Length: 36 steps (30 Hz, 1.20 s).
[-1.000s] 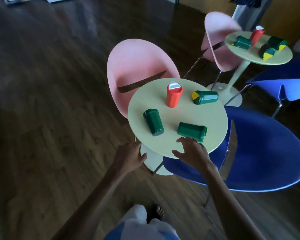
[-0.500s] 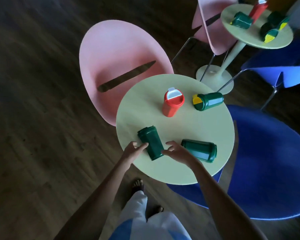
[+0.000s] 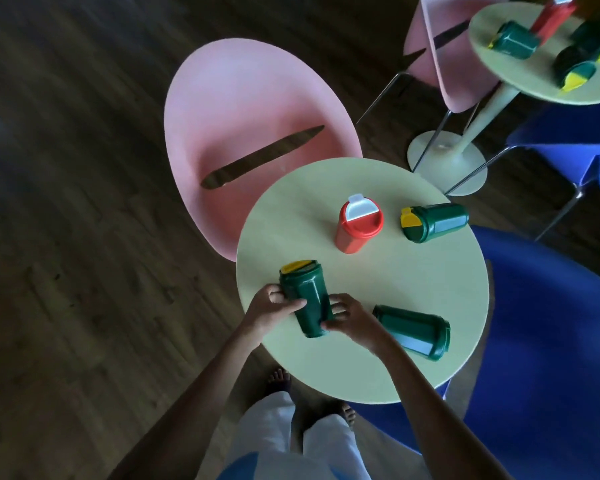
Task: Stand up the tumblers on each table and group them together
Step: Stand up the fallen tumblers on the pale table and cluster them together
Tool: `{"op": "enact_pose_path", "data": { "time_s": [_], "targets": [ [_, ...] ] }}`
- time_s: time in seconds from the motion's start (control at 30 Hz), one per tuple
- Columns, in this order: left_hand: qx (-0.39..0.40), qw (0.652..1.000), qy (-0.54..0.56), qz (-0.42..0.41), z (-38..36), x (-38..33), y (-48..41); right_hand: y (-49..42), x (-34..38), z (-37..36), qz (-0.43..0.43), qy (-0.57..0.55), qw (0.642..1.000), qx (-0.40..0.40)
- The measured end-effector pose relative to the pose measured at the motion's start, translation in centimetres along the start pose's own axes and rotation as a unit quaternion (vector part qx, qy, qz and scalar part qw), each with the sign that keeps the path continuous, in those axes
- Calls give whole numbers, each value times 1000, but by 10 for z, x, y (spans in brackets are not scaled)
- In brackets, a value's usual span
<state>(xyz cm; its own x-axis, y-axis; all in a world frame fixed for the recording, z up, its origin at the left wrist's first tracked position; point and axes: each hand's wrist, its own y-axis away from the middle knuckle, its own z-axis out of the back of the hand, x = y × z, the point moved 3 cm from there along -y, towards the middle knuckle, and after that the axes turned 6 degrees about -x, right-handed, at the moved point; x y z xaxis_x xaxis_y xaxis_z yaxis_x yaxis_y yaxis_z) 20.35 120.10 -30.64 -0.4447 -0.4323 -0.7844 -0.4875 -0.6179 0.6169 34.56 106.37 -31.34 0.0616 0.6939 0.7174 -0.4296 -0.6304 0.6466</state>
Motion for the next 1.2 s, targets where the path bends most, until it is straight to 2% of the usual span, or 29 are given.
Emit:
{"op": "enact_pose_path", "data": {
  "time_s": [0.17, 0.37, 0.87, 1.2],
  "targets": [
    [8, 995, -18, -93, 16, -30, -17, -19, 28, 7, 80, -18, 995, -58],
    [23, 992, -20, -121, 22, -38, -33, -32, 43, 0, 141, 27, 984, -106],
    [64, 975, -139, -159, 14, -12, -34, -26, 13, -12, 129, 59, 979, -144],
    [21, 978, -138, -157, 15, 5, -22, -20, 9, -12, 94, 39, 983, -153]
  ]
}}
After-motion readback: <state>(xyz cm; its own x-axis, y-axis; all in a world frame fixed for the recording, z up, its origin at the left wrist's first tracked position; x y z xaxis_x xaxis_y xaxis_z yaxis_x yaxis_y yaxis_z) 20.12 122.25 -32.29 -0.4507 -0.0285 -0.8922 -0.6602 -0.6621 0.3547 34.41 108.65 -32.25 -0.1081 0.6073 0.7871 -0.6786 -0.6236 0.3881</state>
